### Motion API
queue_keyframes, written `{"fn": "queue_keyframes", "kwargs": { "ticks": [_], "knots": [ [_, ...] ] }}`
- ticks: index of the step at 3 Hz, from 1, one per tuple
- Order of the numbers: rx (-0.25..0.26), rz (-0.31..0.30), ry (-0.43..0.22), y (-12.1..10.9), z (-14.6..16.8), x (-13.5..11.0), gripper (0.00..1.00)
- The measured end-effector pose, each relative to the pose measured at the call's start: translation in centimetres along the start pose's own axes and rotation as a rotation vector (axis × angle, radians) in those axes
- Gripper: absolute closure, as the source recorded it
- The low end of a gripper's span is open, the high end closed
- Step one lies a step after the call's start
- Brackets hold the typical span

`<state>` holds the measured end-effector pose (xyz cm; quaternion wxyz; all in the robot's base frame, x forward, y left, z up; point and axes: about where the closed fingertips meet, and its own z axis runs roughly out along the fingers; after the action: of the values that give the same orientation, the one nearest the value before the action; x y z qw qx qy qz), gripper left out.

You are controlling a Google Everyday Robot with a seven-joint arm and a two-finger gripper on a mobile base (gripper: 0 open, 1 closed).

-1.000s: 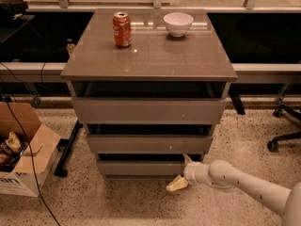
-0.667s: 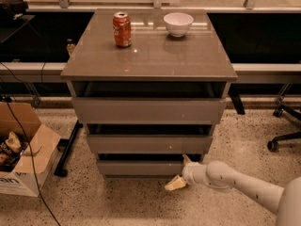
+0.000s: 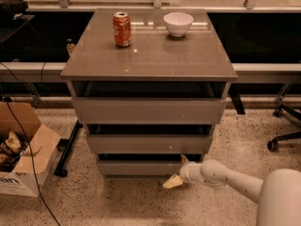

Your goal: Open bottom drawer

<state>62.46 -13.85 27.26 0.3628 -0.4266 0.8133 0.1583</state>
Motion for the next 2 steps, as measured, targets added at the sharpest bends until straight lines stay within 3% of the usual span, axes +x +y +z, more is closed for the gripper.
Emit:
{"fn": "queue_keyframes", "kwargs": {
  "ticks": [2],
  "knots": [
    [-0.012,0.05,0.04,-2.6,4.5,2.5,0.0]
  ]
}}
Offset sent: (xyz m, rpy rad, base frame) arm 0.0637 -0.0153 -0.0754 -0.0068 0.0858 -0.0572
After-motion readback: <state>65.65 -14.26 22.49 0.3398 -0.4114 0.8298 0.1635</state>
